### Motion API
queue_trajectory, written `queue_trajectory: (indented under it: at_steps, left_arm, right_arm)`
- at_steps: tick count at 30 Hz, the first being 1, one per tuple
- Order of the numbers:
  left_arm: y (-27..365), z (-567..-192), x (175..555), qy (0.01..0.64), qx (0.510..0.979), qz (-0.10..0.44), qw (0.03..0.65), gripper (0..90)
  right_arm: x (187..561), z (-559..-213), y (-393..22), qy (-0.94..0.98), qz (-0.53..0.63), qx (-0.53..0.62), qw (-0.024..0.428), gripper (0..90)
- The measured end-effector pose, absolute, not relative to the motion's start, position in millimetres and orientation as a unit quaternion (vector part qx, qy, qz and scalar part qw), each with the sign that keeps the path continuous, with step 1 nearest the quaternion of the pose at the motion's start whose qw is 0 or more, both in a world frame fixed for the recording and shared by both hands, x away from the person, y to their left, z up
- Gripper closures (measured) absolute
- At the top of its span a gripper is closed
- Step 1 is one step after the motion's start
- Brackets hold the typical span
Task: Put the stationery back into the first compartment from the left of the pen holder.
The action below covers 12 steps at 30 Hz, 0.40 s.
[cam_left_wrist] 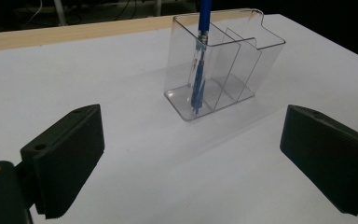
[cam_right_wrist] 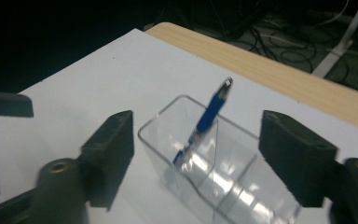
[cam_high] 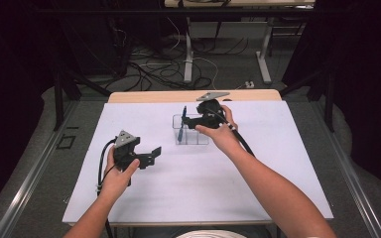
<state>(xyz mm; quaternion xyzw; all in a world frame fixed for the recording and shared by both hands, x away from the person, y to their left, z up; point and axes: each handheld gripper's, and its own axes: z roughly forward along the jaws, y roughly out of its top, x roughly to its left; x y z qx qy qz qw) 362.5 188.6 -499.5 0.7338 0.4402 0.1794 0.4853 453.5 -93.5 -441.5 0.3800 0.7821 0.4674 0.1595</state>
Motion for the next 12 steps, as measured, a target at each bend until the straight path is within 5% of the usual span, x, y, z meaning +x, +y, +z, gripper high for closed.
queue_trajectory:
  at_steps: [8, 12]
  left_arm:
    - [192.8, -497.7, 364.6, 0.449, 0.725, 0.182, 0.490, 4.7]
    - [194.2, -497.1, 365.4, 0.453, 0.722, 0.183, 0.490, 3.1]
  right_arm:
    - [423.2, -446.5, -141.0, 0.767, 0.462, 0.403, 0.189, 13.2]
    - [407.2, -457.0, -165.7, 0.753, 0.462, 0.422, 0.203, 0.0]
